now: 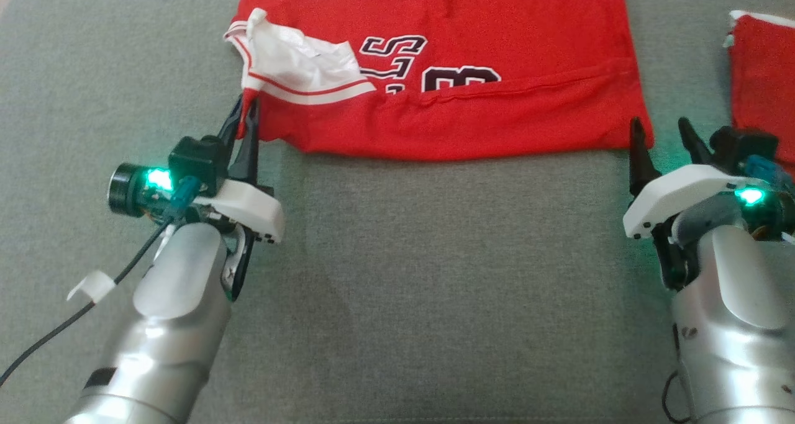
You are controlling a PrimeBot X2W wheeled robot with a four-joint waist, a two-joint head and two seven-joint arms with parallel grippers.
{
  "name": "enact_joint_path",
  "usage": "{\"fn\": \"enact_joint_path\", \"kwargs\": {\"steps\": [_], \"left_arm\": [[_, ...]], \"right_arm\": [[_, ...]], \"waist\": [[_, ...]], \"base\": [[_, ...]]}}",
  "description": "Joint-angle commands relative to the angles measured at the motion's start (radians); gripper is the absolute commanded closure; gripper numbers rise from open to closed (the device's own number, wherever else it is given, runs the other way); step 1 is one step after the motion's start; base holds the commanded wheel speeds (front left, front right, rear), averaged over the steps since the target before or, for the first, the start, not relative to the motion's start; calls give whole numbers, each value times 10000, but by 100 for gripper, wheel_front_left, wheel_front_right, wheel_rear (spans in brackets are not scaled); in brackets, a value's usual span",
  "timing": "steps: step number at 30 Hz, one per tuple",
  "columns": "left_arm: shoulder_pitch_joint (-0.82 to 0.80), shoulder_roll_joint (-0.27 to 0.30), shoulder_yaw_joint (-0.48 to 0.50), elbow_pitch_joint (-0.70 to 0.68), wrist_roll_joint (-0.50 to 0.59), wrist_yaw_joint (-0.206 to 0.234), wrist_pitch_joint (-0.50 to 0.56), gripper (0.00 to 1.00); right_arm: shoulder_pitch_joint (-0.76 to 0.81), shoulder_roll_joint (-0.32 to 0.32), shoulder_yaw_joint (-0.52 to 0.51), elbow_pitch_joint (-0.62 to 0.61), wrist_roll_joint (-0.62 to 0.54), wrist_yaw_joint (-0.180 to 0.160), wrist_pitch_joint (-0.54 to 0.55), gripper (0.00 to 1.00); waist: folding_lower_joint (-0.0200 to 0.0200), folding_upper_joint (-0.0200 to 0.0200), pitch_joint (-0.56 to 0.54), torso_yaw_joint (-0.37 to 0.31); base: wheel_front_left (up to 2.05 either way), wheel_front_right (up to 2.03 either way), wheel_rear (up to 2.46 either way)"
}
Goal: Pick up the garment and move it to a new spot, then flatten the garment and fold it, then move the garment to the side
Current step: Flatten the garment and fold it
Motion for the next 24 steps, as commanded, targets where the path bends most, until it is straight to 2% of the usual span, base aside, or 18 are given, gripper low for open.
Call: {"fn": "enact_joint_path", "kwargs": {"steps": [1, 9, 10, 11, 12, 13, 24], "left_arm": [[-259, 166, 162, -424, 95, -39, -113, 100], [-146, 99, 1, -762, 119, -53, -119, 100], [-123, 106, 5, -782, 109, -38, -119, 100], [-94, 123, 8, -785, 104, -19, -120, 100], [-94, 123, 8, -785, 104, -19, -120, 100], [-60, 142, 12, -775, 95, -2, -120, 100], [612, 673, 285, -46, -144, 335, -114, 100]], "right_arm": [[-438, 18, 55, 203, -300, 65, 209, 0], [-1210, 18, -402, 2054, -1503, 65, 805, 0], [-1275, 18, -408, 2239, -1573, 65, 823, 7], [-1331, 18, -396, 2407, -1651, 65, 832, 81], [-1331, 18, -396, 2407, -1651, 65, 832, 81], [-1376, 18, -393, 2541, -1717, 65, 798, 100], [-1211, 18, -532, 3111, -1523, 65, -447, 100]], "waist": [[-1, 0, 98, 140], [-1, 0, 216, 392], [-1, 0, 211, 407], [-1, 0, 195, 418], [-1, 0, 195, 418], [-1, 0, 170, 425], [-1, 0, -840, 139]], "base": [[0, 0, 0], [0, 0, 0], [0, 0, 0], [0, 0, 0], [0, 0, 0], [0, 0, 0], [0, 0, 0]]}}
